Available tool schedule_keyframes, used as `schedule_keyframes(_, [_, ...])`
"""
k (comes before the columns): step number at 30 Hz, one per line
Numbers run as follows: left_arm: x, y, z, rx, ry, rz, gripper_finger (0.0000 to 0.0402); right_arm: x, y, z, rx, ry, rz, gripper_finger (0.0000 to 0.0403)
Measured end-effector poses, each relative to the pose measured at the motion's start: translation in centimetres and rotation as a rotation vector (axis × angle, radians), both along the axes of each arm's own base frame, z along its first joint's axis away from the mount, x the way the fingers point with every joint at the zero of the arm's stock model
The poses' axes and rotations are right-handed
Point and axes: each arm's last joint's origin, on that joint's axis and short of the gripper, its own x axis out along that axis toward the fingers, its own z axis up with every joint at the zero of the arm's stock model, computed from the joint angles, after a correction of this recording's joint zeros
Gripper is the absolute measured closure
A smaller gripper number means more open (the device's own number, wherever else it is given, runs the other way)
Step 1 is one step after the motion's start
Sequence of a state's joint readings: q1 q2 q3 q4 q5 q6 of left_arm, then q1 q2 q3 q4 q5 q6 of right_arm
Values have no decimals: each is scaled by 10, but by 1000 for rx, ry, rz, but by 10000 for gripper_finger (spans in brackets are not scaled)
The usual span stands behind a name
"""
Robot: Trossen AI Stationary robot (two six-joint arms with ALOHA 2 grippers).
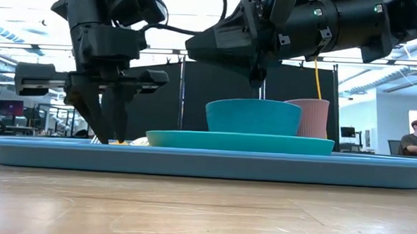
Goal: Set up tray
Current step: Put the knife on the yellow napkin
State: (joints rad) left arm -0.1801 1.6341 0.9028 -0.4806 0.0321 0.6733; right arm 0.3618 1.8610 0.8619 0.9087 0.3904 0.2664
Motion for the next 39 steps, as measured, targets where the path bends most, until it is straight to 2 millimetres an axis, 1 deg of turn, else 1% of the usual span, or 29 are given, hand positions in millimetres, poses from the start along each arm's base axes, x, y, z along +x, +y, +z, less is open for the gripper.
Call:
schedule_keyframes(5, [0,0,0,-20,6,44,309,0,0,0,2,0,0,332])
schedule_keyframes(12, [0,0,0,-34,8,38,309,0,0,0,2,0,0,332])
schedule_keyframes(19, [4,-1,-13,-27,43,39,309,0,0,0,2,0,0,332])
schedule_keyframes(25, [4,0,-12,-3,36,47,309,0,0,0,2,0,0,332])
schedule_keyframes(28, [4,0,-12,11,33,8,309,0,0,0,2,0,0,332])
schedule_keyframes(33, [5,0,-12,15,24,3,310,0,0,0,2,0,0,332])
schedule_keyframes(35, [5,0,-12,19,23,3,320,0,0,0,2,0,0,332])
schedule_keyframes(38, [5,0,-12,21,18,0,358,0,0,0,2,0,0,332])
schedule_keyframes(39, [5,0,-12,20,17,-4,359,0,0,0,2,0,0,332])
